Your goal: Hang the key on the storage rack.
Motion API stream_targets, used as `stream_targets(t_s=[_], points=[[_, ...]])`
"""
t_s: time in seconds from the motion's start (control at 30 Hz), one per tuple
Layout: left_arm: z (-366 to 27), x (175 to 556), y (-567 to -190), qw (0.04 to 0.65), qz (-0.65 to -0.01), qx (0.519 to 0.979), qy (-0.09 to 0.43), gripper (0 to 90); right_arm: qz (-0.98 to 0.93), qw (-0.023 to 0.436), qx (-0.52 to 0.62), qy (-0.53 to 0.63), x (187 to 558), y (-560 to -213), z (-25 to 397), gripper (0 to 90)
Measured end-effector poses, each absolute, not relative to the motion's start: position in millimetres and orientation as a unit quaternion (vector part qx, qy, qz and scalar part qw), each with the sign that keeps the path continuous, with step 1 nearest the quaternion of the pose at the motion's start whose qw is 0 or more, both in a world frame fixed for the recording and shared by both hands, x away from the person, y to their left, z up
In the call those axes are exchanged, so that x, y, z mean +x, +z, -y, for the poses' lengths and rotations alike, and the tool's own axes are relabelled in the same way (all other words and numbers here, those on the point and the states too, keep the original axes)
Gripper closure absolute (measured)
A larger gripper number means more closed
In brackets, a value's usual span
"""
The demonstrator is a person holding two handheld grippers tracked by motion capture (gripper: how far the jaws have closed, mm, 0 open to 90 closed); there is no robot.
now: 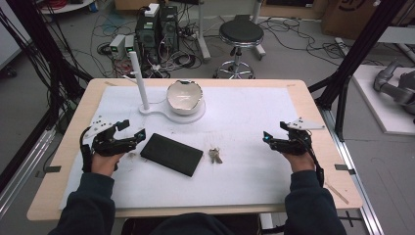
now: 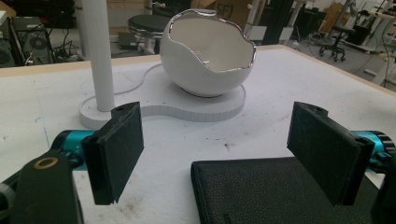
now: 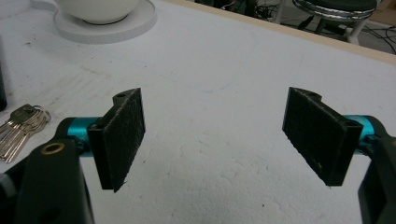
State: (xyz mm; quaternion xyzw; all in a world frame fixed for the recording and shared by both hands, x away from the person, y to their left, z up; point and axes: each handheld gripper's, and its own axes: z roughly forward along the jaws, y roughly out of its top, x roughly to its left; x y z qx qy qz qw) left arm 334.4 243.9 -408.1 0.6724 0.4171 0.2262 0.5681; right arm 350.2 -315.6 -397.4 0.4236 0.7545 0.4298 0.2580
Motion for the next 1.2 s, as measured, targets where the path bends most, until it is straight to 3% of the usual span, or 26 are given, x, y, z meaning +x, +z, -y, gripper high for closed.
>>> stream_targets(t_s=[0.47,0.63,0.93,1.2], points=[[-246.5,336.5,-409.3,0.568,-0.425,0.667,0.229,19.7,-0.752,0.251,0.424,0.437,347.9,-402.4,315.8,21.6],[-249.3,335.7,-407.8,0.573,-0.425,0.661,0.233,21.6,-0.755,0.256,0.416,0.438,344.4,-401.4,308.9,25.4],[-247.3,337.7,-409.8,0.574,-0.414,0.670,0.223,26.7,-0.767,0.229,0.404,0.444,341.5,-403.9,292.5,41.1],[-234.4,339.4,-408.4,0.587,-0.392,0.681,0.195,28.5,-0.771,0.224,0.406,0.436,344.4,-407.8,290.3,40.9]])
